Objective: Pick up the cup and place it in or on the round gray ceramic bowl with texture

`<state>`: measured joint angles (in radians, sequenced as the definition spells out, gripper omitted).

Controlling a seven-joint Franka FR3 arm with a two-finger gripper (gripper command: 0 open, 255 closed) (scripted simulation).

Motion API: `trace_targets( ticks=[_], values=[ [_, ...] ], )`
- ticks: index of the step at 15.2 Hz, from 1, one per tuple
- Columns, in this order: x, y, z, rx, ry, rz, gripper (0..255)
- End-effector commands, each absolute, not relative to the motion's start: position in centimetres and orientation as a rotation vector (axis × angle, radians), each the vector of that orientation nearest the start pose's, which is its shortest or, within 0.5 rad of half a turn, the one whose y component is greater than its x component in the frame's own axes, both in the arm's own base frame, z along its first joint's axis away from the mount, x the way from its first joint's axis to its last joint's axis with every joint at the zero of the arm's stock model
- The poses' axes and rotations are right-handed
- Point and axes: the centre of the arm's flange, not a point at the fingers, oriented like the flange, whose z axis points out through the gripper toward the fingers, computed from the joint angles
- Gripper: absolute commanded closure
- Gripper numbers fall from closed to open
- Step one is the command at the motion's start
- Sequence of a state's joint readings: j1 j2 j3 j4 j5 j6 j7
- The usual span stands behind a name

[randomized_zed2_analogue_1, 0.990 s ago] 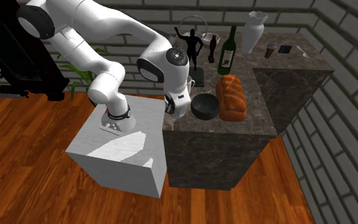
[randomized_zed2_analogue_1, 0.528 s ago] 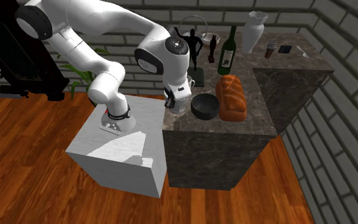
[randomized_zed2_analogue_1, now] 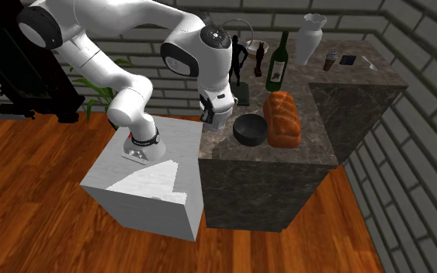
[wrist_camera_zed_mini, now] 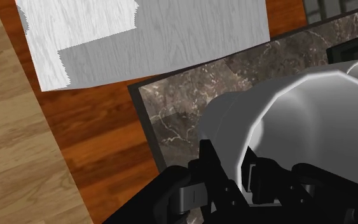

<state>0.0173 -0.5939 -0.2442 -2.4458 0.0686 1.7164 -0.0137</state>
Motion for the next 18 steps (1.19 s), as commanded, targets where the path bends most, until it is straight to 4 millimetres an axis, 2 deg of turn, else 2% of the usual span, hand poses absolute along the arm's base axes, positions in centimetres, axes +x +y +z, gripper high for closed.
trace_targets(
  ticks=[1,5,17,18],
  values=[
    [35.0,-8.2,50.1,-2.907,0.259,0.19,255],
    [35.0,-8.2,52.0,-2.907,0.259,0.19,255],
    [49.4,-1.4,54.8,-2.907,0.259,0.19,255],
    [49.4,-1.4,54.3,-2.907,0.259,0.19,255]
  ],
)
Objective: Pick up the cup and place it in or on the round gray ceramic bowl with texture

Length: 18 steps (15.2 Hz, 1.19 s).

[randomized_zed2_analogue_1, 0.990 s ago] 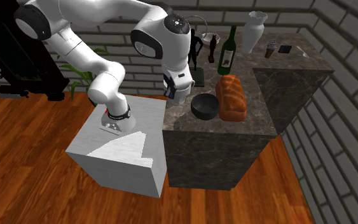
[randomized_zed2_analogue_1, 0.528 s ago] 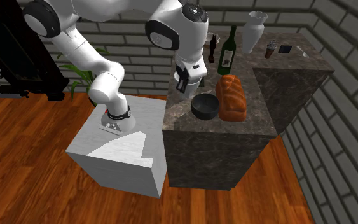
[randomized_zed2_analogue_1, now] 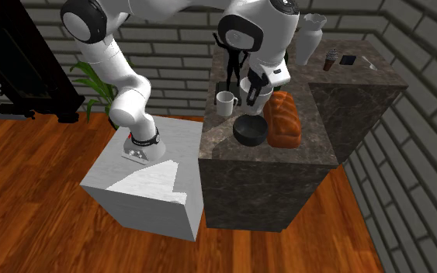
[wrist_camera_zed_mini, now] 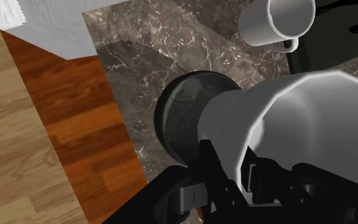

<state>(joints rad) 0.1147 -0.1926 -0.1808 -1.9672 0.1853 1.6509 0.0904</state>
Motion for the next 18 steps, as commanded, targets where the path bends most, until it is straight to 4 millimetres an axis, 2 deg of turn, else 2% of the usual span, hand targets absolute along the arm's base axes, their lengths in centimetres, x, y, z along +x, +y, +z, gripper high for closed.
trace_targets(
  ticks=[1,18],
  values=[
    [49.4,-1.4,53.7,-2.907,0.259,0.19,255],
    [49.4,-1.4,45.0,-2.907,0.259,0.19,255]
  ],
)
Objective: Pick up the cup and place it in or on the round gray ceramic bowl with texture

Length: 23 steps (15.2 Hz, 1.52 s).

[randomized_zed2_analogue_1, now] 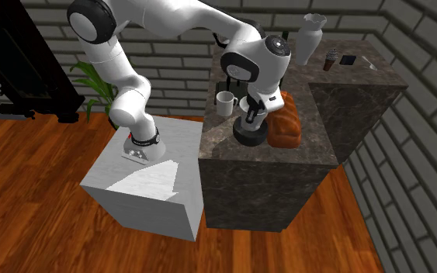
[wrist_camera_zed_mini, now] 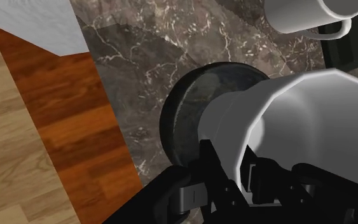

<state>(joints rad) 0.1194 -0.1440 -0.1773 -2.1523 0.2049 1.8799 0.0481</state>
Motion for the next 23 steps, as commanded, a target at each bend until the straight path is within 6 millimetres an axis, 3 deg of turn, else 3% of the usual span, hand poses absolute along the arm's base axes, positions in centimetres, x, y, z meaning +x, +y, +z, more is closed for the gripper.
trace_targets(
  ticks=[1,7,8,13,17,23],
  values=[
    [49.4,-1.4,45.0,-2.907,0.259,0.19,255],
    [49.4,-1.4,45.0,-2.907,0.259,0.19,255],
    [49.4,-1.4,45.0,-2.907,0.259,0.19,0],
    [49.4,-1.5,45.0,-2.907,0.259,0.19,0],
    [49.9,-2.6,49.8,-2.907,0.259,0.19,0],
    [49.9,-2.6,49.8,-2.907,0.259,0.19,0]
  ],
)
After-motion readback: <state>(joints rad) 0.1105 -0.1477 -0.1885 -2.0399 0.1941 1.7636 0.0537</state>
